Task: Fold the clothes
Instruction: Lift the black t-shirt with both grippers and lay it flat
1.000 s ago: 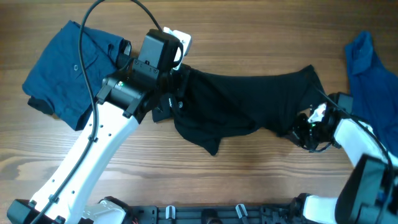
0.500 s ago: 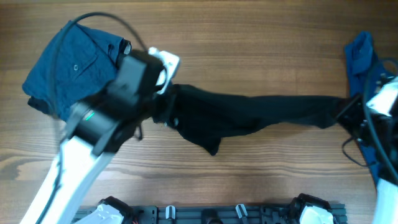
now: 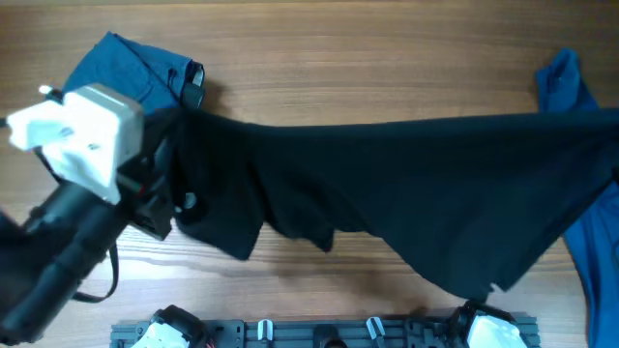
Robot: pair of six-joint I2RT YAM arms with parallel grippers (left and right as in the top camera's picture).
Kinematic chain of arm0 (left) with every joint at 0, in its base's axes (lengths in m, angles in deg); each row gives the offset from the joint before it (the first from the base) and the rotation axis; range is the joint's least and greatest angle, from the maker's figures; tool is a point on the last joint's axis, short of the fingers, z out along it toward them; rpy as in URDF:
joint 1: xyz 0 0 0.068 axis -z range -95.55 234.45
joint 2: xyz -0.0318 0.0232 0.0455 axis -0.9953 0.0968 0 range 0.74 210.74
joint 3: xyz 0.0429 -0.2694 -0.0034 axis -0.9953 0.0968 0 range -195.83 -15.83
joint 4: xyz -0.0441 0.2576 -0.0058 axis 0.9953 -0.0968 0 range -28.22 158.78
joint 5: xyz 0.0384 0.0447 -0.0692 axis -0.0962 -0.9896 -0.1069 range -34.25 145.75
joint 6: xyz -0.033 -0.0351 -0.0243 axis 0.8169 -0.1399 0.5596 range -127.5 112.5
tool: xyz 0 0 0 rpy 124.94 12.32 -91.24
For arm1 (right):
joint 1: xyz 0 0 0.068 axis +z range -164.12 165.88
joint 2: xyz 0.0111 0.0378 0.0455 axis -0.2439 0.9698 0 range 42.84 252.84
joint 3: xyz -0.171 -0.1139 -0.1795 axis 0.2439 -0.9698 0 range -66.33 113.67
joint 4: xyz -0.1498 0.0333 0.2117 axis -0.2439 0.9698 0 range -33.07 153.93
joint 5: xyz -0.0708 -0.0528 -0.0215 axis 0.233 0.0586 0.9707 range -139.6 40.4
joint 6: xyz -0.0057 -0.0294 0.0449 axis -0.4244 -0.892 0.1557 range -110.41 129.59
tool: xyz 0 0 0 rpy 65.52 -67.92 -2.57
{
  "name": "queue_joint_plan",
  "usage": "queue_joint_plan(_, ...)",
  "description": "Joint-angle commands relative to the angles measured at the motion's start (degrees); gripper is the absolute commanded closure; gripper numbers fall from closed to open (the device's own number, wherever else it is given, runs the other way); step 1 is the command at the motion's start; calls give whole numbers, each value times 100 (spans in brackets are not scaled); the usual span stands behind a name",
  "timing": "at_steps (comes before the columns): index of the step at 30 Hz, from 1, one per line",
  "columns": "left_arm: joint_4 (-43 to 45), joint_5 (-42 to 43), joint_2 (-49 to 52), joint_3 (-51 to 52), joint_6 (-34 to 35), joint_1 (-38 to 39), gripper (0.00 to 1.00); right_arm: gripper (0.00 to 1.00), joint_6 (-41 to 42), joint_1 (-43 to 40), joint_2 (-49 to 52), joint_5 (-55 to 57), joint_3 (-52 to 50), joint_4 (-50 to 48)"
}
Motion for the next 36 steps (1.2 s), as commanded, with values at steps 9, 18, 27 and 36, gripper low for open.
queue_joint_plan(9,876,-1023,1853,-273,-280,17,96,96,-734,17,1794,-431,61,-262)
queue_joint_plan(18,319,-282,1200,-887,-426,168,96,96,-726,17,994,-415,793,-138)
queue_joint_plan(27,-48,-114,706,-887,-411,170,96,96,-741,17,195,-415,793,627)
queue_joint_plan(36,190,-1016,2371,-885,-411,125,96,96,-1019,17,1495,-831,772,662)
